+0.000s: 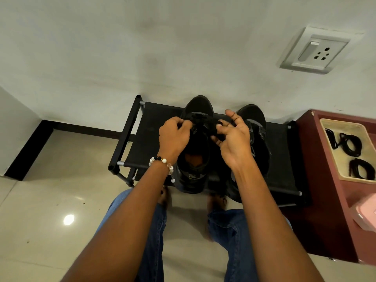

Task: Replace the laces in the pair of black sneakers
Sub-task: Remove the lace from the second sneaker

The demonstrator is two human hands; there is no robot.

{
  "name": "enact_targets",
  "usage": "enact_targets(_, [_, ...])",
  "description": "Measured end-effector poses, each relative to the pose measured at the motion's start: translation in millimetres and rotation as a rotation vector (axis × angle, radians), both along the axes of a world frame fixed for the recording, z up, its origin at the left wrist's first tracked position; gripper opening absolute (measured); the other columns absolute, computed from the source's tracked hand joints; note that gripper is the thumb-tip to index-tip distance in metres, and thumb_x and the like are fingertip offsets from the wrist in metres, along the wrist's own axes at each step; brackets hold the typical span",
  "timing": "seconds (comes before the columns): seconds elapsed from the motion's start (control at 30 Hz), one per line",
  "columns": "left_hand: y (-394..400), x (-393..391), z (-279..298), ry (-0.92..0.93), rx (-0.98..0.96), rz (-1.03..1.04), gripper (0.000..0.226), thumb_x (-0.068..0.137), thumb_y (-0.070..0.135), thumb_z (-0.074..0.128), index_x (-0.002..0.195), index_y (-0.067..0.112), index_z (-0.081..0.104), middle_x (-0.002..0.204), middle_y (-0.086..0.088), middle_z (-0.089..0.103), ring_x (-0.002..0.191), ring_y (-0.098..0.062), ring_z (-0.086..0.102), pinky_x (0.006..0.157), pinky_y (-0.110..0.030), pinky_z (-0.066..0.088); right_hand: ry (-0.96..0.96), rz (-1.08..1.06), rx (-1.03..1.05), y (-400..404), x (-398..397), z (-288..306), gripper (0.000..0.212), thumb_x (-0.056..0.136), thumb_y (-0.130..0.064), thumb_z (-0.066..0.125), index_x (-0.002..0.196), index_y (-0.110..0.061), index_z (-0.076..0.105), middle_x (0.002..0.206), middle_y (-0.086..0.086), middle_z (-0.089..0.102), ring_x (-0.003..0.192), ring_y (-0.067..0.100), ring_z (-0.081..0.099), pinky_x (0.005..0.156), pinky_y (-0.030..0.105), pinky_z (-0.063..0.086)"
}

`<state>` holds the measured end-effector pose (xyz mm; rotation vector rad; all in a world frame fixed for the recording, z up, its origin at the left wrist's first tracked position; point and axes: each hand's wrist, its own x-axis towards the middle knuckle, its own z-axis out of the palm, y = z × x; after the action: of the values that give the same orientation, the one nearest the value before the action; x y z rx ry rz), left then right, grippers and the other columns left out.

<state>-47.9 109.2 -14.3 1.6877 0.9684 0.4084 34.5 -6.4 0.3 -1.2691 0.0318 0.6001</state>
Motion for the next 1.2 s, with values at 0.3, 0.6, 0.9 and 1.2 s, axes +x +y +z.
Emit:
enact_targets(0.3, [15.4,-9.5,28.7,-0.546,-0.836,0.261,0.021,0.086,0.023,0.051,0.067,0.022,0.059,0.076,0.005,0.059,0.076,-0.013,0.054,0.077,-0.036,0.04,0.196,-0.328,0.551,-31.2,34.5,3.9,0.05,0.09,0.012,0.041,0.113,-0.029,0.06,0.092,0.001,0.064,0.086,0.017,0.06,0.081,0.036,0.047])
enact_targets(0.6, [38.2,-11.7,15.3,-0.479,-0.692,0.335,0.011,0.092,0.018,0.055,0.098,0.018,0.064,0.071,0.006,0.062,0.055,-0.008,0.051,0.057,-0.025,0.045,-0.158,-0.351,0.021,-45.9,47.2,6.6,0.05,0.085,0.016,0.048,0.118,-0.022,0.055,0.091,0.0,0.056,0.077,0.011,0.059,0.064,0.027,0.048])
enact_targets(0.9, [31.5,-9.1,8.3,-0.314,-0.242,0.271,0.057,0.089,0.0,0.061,0.137,0.029,0.049,0.103,-0.001,0.066,0.089,-0.005,0.061,0.073,-0.021,0.049,-1.118,0.392,-0.75,-9.7,9.6,4.2,0.036,0.088,-0.022,0.067,0.123,-0.023,0.062,0.132,-0.001,0.051,0.127,0.022,0.035,0.107,0.042,0.03])
enact_targets(1.2, [51.4,-16.4,0.2,-0.211,-0.206,0.26,0.07,0.084,-0.012,0.054,0.14,0.031,0.048,0.133,0.006,0.048,0.095,-0.014,0.066,0.062,-0.021,0.054,-0.925,0.699,-0.802,-10.7,9.6,-3.8,0.055,0.087,-0.03,0.072,0.136,-0.018,0.052,0.123,0.002,0.052,0.11,0.012,0.051,0.09,0.02,0.04])
